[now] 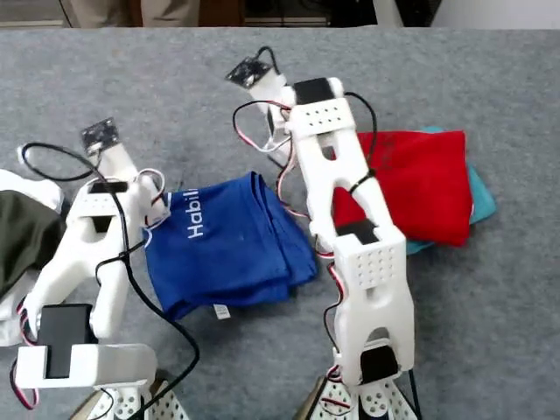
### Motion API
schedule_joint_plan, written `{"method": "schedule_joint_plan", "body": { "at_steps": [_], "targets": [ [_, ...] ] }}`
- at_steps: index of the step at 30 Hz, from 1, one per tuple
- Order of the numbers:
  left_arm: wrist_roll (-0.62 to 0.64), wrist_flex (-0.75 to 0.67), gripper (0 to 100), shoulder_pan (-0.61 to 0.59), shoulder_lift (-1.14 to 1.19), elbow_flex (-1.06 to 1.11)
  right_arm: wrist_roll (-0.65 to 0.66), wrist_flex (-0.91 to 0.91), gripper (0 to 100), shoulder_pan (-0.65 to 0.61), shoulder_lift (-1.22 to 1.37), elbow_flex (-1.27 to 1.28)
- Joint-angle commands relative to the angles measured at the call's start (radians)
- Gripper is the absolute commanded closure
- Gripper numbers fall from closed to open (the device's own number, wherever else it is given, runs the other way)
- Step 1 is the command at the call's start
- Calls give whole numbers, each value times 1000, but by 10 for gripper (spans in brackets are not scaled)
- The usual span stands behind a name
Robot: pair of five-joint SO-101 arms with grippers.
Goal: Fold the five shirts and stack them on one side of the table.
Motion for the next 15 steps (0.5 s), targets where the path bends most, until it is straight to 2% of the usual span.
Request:
{"method": "schedule_joint_plan", "body": {
  "at_steps": [1, 6, 8, 10, 15],
  "targets": [
    [6, 124, 981, 38, -4, -137, -12, 81, 995, -31, -108, -33],
    [-6, 287, 981, 18, -4, -269, -25, 94, 995, -67, -285, 163],
    [-71, 322, 981, 17, -13, -281, -26, 64, 995, -87, -389, 309],
    [-143, 333, 981, 5, -54, -247, -26, 8, 995, -101, -501, 484],
    [-212, 316, 981, -87, -255, -72, -29, -161, 995, -151, -746, 915]
  ]
}}
